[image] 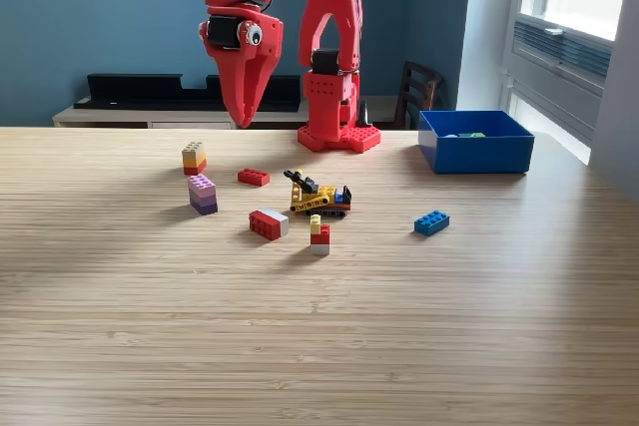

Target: Grasp a lego block and put it in the bin.

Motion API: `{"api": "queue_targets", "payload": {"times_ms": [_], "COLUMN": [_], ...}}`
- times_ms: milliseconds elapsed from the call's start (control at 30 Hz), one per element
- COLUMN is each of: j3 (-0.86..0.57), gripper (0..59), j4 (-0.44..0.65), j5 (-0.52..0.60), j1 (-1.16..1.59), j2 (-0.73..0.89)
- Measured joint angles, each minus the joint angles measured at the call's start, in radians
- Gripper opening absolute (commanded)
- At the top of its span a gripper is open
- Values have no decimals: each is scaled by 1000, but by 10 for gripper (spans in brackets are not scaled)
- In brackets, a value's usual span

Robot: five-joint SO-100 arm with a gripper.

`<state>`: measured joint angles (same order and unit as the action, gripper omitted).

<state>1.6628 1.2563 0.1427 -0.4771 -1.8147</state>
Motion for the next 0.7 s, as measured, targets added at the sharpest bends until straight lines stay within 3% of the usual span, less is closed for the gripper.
{"api": "queue_targets", "payload": {"times_ms": [233, 700], "j3": [67, 156], "gripper": [158, 214], "j4": [-127, -239], "j5": [17, 43], "j1": [0, 58], "j2": [0, 0]}}
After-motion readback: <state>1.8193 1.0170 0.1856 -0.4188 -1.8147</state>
